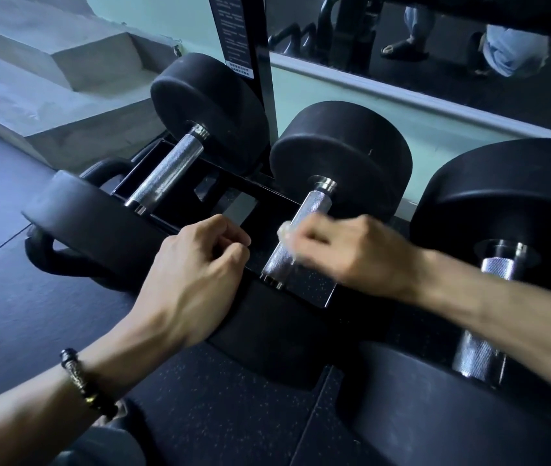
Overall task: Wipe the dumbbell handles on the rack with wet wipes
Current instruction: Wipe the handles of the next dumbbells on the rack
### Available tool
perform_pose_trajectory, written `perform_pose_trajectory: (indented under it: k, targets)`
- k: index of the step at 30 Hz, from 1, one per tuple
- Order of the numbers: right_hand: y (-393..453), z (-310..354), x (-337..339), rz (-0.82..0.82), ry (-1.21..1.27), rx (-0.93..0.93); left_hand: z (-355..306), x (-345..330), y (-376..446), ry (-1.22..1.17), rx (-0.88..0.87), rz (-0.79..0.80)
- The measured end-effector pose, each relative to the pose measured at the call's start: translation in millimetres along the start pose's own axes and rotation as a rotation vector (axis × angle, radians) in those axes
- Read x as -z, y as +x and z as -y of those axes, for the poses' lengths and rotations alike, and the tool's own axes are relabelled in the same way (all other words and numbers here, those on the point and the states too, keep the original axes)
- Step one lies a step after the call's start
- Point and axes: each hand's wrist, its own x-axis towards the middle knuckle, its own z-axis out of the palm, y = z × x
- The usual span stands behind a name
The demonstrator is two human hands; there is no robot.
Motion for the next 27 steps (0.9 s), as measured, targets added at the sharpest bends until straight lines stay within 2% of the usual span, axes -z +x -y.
perform_pose_trajectory:
  k: [3,5,7,9,11,14,19,24,27]
  targets:
    - [1.7,-21.9,11.1,-0.045,-0.103,-0.13,0.8,-0.6,0.5,-0.006,-0.002,-0.002]
    - [4.3,-0.2,2.6,-0.015,-0.118,-0.069,1.3,-0.9,0.2,0.001,0.0,-0.002]
    - [4.0,26.6,-3.6,-0.009,0.011,0.021,0.9,-0.7,0.7,0.008,-0.002,-0.007]
    - [1.2,21.0,-1.2,0.009,-0.023,0.056,0.9,-1.0,0.8,0.004,0.001,-0.005]
    - [-0.1,-3.6,2.8,0.018,-0.189,-0.063,0.9,-1.2,0.7,-0.002,0.0,-0.007]
    - [6.0,-15.8,7.3,-0.028,-0.307,-0.243,0.7,-0.7,0.9,-0.002,-0.003,-0.01]
    - [4.1,19.2,2.2,-0.028,-0.303,-0.128,-0.5,-0.2,0.0,0.004,0.01,-0.007]
    - [7.8,-11.1,3.3,0.027,-0.374,-0.297,0.5,-0.2,-0.7,-0.006,0.002,-0.013]
    - [10.0,-2.4,0.0,0.027,-0.436,-0.316,1.1,-0.7,-0.2,-0.009,-0.008,-0.004]
